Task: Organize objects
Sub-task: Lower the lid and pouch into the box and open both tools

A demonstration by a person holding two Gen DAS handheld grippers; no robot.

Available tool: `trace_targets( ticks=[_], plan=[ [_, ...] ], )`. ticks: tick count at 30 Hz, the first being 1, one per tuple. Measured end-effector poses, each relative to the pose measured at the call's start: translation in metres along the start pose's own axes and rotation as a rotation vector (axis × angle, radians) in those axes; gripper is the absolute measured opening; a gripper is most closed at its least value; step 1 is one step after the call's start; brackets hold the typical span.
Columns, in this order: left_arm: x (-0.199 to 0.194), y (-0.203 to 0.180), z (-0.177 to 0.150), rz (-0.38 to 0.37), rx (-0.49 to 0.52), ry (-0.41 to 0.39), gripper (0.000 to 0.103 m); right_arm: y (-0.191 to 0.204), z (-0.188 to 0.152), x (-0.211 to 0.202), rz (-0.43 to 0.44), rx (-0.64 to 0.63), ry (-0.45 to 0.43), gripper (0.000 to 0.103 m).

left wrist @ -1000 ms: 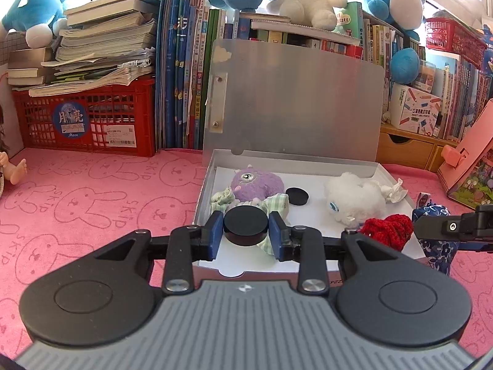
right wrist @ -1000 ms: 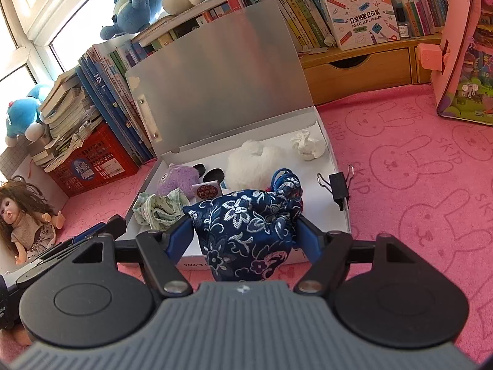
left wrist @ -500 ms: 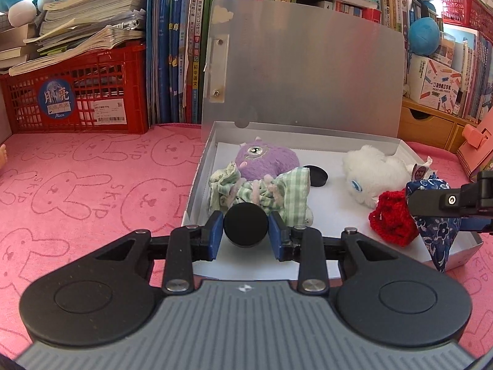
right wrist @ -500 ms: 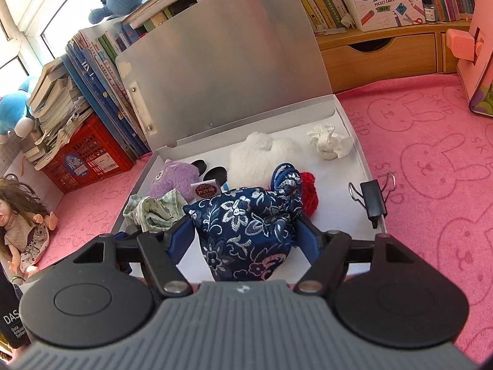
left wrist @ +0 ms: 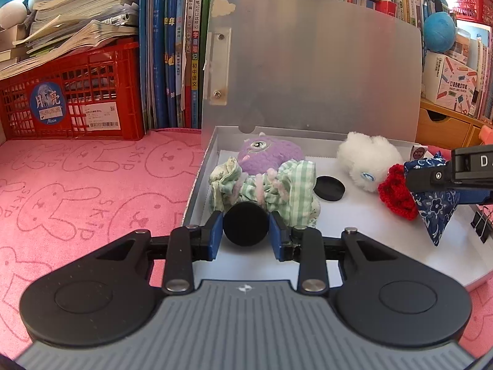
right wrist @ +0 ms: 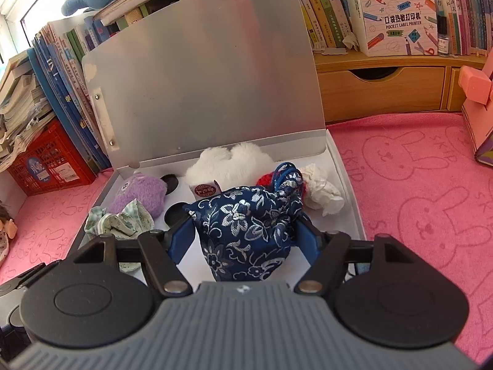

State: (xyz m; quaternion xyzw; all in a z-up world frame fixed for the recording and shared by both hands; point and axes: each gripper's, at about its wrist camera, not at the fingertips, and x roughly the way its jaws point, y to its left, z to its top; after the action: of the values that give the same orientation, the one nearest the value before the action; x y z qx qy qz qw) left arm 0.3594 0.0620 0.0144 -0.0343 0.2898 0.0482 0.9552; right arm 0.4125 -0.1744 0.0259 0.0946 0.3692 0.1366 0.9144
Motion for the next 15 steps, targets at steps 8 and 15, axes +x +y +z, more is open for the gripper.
trace_targets(
  ticks=[8, 15],
  plan=[
    [-0.005, -0.005, 0.0, -0.001, 0.013, -0.005, 0.058, -0.004, -0.005, -0.01, -0.003, 0.003, -0.009, 0.076],
    [-0.033, -0.017, 0.001, 0.004, 0.078, -0.047, 0.079, -0.002, -0.012, -0.026, -0.029, -0.019, -0.013, 0.086]
  ],
)
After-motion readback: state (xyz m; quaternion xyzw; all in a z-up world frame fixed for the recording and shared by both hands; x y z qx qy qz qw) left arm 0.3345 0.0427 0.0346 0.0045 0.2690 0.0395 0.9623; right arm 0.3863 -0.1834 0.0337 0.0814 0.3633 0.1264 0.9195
